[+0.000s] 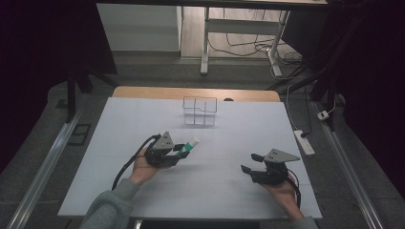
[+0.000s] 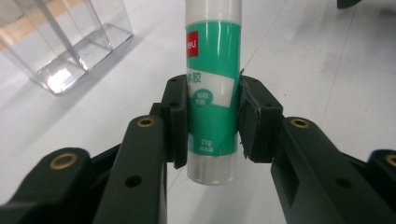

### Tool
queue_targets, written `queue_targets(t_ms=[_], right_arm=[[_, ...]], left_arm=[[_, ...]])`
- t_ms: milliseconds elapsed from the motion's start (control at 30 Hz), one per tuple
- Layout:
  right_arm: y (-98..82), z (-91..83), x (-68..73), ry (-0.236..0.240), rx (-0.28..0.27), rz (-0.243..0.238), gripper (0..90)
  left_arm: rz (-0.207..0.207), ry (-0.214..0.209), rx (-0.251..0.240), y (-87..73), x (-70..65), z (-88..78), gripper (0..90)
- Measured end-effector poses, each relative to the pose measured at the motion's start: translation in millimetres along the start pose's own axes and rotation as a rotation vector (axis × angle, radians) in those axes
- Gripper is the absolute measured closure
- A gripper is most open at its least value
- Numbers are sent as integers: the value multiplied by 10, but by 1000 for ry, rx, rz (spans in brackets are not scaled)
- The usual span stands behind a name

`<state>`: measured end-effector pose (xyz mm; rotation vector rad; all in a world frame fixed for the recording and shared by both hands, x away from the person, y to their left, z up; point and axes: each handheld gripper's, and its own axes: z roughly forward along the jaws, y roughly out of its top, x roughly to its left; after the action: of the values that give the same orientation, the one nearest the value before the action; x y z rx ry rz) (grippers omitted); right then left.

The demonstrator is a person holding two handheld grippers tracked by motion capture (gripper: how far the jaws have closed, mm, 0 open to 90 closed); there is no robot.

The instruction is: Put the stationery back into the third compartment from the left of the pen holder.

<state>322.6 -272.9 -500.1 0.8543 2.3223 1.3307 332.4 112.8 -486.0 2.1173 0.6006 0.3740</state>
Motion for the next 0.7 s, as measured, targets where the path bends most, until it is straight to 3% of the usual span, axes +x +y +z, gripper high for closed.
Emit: queue_targets(t_ms=[333, 700], right_arm=[[121, 107, 86, 41, -53, 21, 325], [171, 197, 145, 60, -56, 18, 325]], left_arm=[[12, -16, -2, 83, -70, 170, 655], [30, -27, 4, 118, -122, 259, 655]])
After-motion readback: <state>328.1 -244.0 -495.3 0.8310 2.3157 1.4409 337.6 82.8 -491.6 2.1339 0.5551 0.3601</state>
